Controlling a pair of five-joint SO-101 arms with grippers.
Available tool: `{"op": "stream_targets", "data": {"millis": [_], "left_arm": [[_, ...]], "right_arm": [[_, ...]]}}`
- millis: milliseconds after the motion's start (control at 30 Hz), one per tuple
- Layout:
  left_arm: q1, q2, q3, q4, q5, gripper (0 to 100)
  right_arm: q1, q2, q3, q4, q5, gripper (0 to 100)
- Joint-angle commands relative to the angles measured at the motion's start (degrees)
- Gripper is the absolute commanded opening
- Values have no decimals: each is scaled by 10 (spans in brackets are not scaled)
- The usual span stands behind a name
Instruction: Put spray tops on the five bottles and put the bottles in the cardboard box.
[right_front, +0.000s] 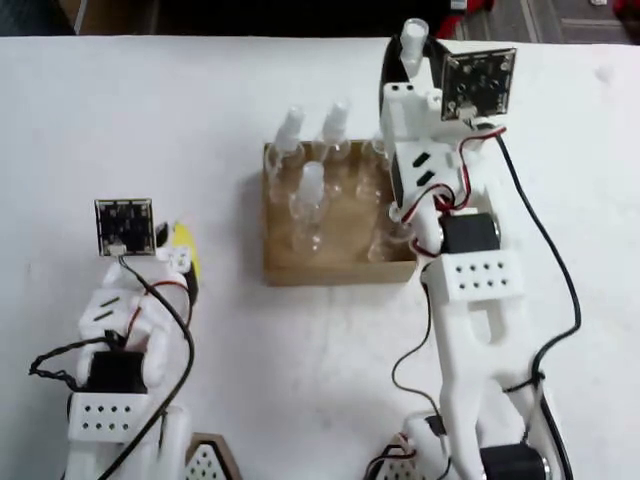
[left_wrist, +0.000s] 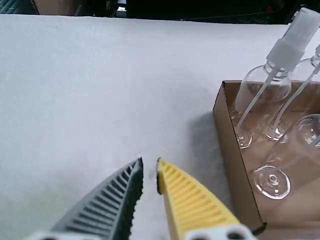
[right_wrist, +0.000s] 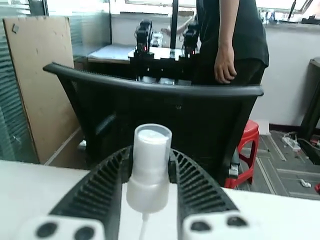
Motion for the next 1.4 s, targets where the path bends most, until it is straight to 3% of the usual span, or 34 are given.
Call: {"op": "stream_targets", "data": {"millis": [0,400,667,967,1367], "left_arm": [[7,-7,-4,-15,0,68],[7,-7,-4,-15,0,68],[7,-7,-4,-15,0,68],[7,-7,-4,-15,0,68],[7,-7,-4,-15,0,68]], "right_arm": [[-2,15,-3,-32,-3,15],[7,27,11,-32,-3,15],[7,51,102,-145,-3,15],[20,144,107,-205,-2,19],[27,187,111,-207,-4,22]]}}
